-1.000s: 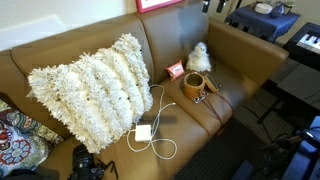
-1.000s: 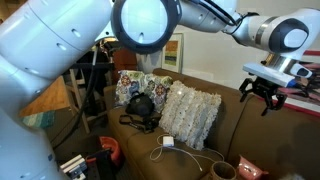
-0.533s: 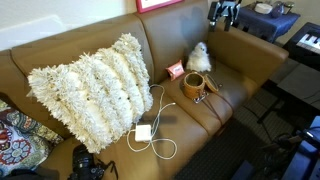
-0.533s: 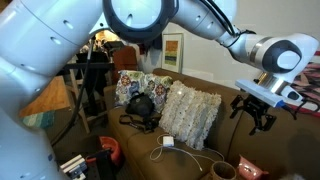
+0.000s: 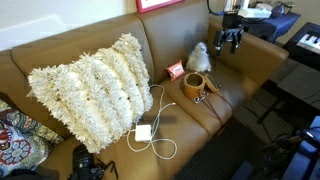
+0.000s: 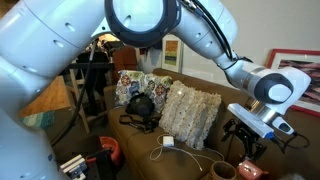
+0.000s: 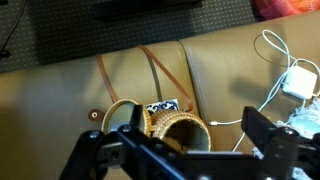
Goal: Pick up the brown object from the couch and slightly move it to the right.
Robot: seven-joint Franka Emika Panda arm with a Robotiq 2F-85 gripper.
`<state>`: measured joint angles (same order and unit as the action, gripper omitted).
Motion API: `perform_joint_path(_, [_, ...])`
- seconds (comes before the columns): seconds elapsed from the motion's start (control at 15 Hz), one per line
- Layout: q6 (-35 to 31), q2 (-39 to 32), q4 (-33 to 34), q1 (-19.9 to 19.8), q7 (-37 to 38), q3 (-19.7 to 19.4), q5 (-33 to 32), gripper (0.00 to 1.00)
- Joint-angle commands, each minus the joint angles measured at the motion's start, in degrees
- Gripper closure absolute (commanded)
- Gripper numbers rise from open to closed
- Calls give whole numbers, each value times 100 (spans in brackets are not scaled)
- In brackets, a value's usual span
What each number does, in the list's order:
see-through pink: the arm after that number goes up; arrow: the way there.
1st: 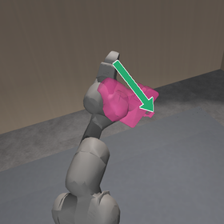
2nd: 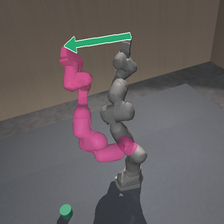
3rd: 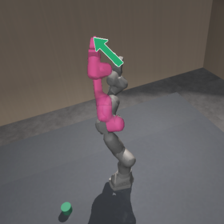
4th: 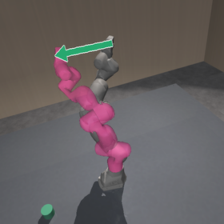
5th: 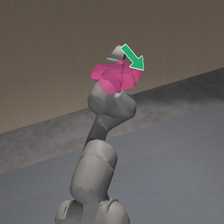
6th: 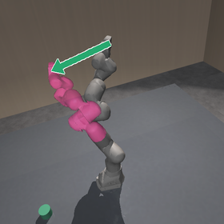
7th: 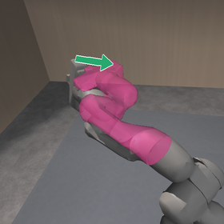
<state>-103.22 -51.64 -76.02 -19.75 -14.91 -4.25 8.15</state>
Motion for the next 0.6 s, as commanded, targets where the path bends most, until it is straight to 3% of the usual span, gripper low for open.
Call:
perform_joint_path(0.0, [-284, -140, -230, 16, 67, -43, -64, 0])
perform_joint_path(0.53, [-344, -813, -104, -27, 128, -86, -72, 0])
